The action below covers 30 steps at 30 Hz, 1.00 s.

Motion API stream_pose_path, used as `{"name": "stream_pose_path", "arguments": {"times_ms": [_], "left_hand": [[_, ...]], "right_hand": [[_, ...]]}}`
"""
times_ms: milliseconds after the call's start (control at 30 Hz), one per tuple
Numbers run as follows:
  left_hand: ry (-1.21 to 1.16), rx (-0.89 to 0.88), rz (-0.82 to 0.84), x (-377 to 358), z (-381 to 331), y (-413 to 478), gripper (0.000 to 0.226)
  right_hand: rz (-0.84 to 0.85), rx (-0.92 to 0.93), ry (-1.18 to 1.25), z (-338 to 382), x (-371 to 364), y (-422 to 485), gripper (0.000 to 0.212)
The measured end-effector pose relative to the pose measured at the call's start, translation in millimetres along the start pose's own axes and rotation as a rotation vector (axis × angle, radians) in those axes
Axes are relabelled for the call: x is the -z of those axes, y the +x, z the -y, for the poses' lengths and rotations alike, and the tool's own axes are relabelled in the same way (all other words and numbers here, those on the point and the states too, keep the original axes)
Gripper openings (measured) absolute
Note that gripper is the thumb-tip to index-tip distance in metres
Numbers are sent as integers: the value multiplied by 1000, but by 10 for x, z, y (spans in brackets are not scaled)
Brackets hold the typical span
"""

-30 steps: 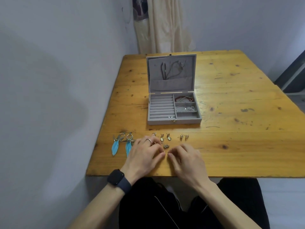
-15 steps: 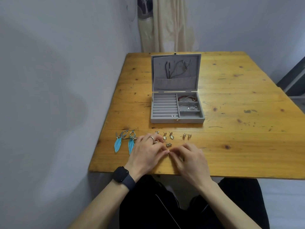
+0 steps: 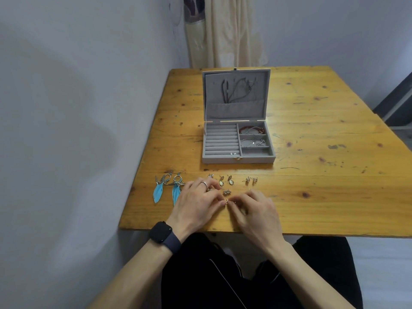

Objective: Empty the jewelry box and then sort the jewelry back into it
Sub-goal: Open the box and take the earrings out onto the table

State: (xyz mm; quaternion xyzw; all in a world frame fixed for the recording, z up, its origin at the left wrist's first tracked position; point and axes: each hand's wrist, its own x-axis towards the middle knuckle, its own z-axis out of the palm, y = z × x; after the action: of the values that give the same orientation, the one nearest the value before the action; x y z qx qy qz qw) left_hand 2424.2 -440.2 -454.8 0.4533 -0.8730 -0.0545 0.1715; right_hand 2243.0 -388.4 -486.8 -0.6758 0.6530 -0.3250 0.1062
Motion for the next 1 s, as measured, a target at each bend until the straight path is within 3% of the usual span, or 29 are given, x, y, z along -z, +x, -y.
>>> {"name": "stream_pose_path", "arguments": {"times_ms": [600,1000], "left_hand": [[24,-4,31,78,4,32,24],[28,-25,27,69,-14,53,17]], "right_hand": [[-33,36,76,-44,37,-37,12],[-49,64,106,-75,36,-44,13]]}}
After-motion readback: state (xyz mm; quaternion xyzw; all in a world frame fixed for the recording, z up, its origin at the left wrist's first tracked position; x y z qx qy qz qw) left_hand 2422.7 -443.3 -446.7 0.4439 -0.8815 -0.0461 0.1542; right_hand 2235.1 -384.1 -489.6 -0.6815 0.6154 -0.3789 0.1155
